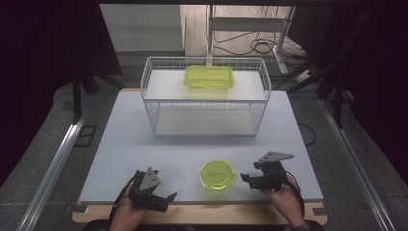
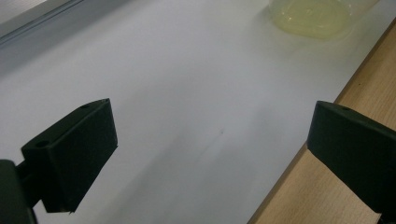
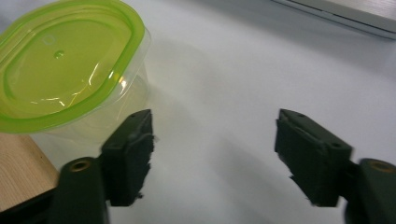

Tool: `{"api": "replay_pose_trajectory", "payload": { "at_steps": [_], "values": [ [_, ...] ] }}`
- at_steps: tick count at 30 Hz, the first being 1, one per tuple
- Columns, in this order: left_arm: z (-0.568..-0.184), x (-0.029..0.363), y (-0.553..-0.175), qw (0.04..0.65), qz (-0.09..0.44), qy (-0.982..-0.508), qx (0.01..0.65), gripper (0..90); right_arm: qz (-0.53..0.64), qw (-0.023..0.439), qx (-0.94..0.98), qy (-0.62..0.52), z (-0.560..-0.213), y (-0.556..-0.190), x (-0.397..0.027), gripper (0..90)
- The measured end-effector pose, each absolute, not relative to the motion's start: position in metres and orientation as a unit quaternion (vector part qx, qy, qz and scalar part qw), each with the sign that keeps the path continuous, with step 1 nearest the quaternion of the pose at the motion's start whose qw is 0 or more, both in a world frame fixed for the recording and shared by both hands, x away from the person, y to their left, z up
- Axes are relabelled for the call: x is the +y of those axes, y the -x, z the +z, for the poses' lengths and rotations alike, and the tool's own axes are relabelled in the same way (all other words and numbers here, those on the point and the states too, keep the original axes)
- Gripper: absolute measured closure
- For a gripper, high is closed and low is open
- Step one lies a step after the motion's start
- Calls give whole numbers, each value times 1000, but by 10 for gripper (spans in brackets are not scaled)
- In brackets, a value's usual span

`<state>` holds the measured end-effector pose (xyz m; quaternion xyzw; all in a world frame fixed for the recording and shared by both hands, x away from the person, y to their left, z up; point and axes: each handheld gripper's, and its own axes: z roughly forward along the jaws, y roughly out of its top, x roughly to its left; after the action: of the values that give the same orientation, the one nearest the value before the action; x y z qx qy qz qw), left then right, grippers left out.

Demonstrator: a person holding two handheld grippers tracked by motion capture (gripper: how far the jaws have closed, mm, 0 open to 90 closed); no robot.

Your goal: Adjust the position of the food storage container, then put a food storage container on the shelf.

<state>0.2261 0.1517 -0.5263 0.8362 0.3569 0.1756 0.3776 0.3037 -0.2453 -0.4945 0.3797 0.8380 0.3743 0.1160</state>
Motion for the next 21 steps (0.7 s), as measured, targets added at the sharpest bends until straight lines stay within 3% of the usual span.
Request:
{"api": "replay_pose_trajectory", "payload": {
  "at_steps": [7, 21],
  "values": [
    [-527, 152, -226, 378, 174, -836, 357, 16, 393, 105, 830, -382, -495, -307, -247, 102],
    [-527, 151, -227, 378, 174, -837, 356, 17, 391, 92, 829, -390, -484, -307, -240, 90]
  ]
}}
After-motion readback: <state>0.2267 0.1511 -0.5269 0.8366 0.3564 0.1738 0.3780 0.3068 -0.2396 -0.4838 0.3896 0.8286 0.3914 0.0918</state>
